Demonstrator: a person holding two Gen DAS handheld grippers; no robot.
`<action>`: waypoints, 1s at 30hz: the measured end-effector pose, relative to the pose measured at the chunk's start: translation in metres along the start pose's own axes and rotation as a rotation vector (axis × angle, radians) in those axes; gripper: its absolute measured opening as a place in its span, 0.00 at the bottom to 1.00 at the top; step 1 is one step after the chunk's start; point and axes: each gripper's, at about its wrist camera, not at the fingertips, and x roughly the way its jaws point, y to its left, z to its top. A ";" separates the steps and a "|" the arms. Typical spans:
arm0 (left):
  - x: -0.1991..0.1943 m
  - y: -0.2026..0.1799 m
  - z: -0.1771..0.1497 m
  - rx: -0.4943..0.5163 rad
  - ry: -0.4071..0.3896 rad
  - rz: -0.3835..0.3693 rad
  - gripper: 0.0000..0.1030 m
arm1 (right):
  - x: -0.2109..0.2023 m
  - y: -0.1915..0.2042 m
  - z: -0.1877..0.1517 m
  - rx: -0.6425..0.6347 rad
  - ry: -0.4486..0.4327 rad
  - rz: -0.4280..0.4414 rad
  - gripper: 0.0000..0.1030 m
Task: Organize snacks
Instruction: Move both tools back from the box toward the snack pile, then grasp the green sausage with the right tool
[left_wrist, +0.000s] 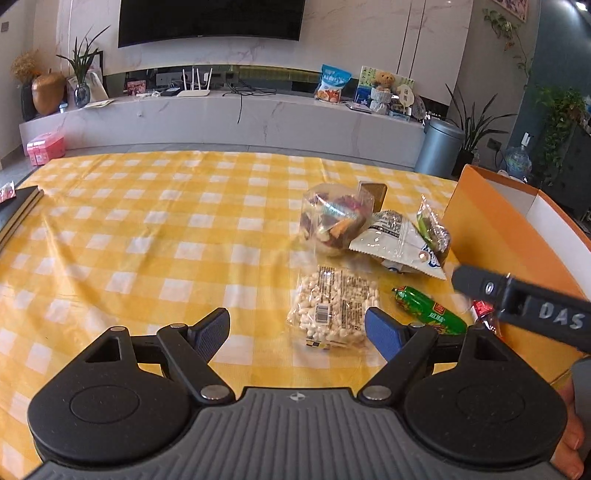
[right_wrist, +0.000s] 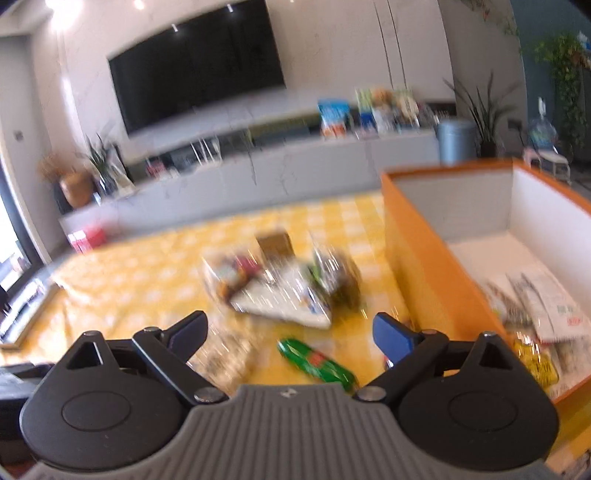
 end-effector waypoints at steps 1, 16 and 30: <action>0.002 0.001 -0.002 -0.003 0.006 -0.002 0.94 | 0.007 -0.003 -0.001 0.018 0.042 -0.025 0.79; 0.003 0.012 -0.003 -0.079 0.065 -0.030 0.94 | 0.052 -0.007 -0.011 -0.034 0.135 -0.079 0.68; -0.014 0.017 0.004 -0.144 0.036 -0.037 0.94 | 0.068 -0.007 -0.018 -0.051 0.269 -0.058 0.22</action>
